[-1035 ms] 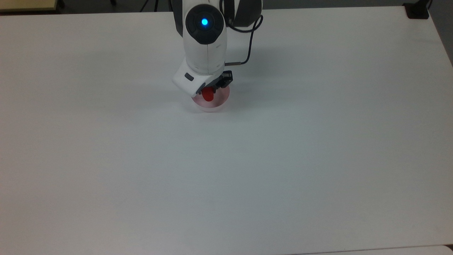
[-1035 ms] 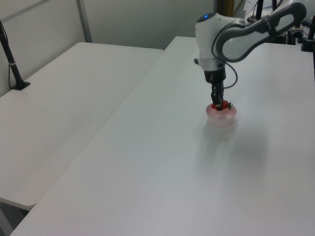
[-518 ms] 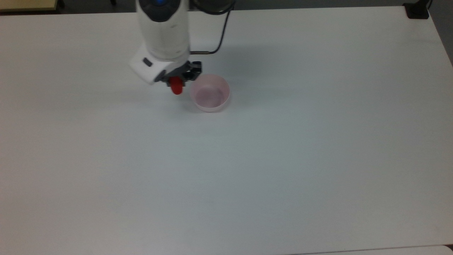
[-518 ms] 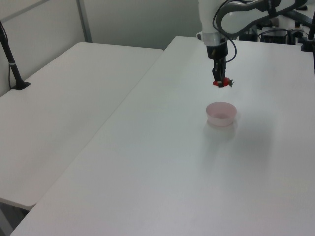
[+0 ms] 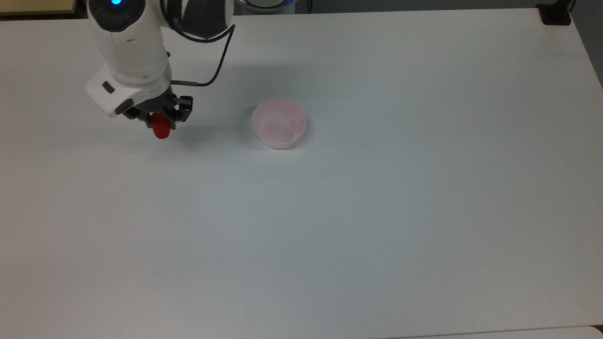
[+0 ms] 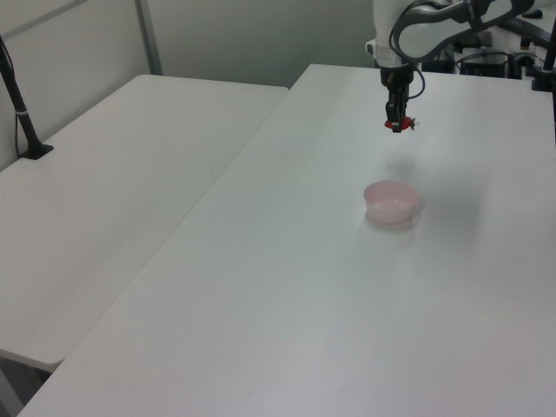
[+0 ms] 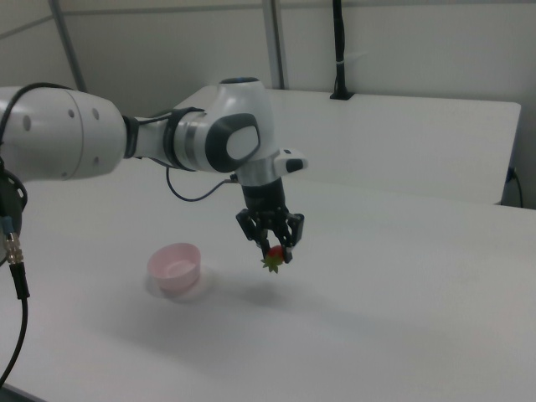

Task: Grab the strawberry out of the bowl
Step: 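Lift the strawberry out of the bowl and carry it beside the bowl, then open the gripper to release the strawberry onto the table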

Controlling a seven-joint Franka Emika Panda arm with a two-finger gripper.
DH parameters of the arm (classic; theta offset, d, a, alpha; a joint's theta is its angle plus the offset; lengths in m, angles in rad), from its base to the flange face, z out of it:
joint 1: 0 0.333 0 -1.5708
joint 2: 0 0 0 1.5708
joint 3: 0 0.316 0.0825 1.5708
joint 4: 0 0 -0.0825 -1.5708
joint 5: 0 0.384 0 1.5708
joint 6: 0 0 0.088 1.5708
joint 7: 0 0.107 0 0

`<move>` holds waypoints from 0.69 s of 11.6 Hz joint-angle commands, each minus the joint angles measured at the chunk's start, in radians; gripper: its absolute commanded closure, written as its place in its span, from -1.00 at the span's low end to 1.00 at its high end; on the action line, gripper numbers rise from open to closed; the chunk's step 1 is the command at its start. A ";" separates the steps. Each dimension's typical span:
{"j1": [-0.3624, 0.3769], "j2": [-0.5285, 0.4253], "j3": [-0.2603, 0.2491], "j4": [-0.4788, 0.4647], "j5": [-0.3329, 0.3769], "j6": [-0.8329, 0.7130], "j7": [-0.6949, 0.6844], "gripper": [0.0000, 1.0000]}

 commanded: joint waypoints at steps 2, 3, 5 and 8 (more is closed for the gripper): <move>-0.008 -0.025 0.000 0.007 -0.021 0.010 0.003 -1.00; -0.005 -0.054 0.002 0.007 -0.018 0.005 0.003 -1.00; 0.003 -0.110 0.014 0.050 -0.002 -0.104 0.014 -1.00; 0.077 -0.210 0.007 0.098 0.108 -0.226 0.051 -1.00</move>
